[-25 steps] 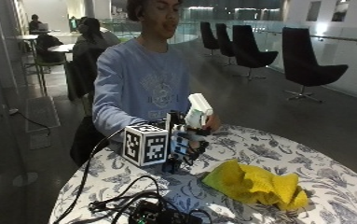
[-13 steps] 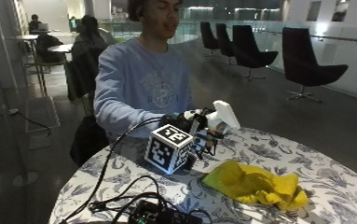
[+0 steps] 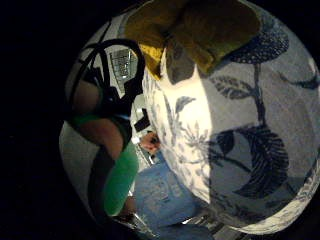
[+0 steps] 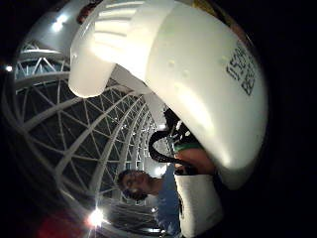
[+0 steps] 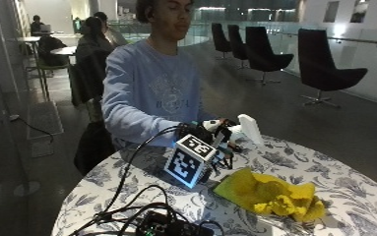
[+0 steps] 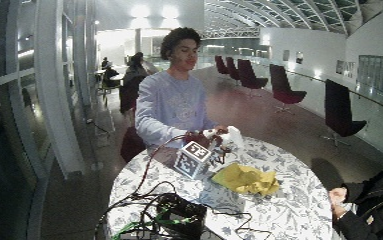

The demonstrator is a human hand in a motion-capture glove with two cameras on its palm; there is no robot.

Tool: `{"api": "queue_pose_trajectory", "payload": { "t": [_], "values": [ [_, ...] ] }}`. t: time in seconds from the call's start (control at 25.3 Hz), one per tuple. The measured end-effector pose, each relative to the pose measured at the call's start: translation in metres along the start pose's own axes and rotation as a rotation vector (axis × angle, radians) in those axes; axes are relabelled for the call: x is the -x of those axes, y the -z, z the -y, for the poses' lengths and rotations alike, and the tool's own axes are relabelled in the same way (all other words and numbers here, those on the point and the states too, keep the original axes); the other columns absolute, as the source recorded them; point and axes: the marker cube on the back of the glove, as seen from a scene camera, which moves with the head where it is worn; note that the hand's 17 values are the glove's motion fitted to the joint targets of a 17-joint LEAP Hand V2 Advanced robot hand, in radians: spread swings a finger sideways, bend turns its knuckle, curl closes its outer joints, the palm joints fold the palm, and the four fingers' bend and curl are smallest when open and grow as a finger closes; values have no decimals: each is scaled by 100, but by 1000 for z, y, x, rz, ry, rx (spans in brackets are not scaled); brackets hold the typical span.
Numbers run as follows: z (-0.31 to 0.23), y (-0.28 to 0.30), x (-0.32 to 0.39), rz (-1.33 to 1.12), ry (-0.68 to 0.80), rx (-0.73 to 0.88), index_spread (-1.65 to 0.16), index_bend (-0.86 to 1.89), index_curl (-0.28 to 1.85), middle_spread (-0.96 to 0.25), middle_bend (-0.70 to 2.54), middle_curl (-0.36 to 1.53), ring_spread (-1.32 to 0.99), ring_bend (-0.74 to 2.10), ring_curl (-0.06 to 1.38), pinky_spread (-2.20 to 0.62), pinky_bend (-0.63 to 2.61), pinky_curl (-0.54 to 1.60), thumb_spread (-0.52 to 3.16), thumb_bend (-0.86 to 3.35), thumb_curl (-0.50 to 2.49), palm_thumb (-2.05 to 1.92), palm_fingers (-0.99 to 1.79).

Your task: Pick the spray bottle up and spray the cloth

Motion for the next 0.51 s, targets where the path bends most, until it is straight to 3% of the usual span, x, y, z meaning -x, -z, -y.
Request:
{"api": "queue_pose_trajectory", "payload": {
  "t": [0.51],
  "values": [
    [4,-10,-4,4,-35,26,-21,5,13,-3,37,46,2,69,42,11,45,38,105,-2,52,73,106]
  ]
}}
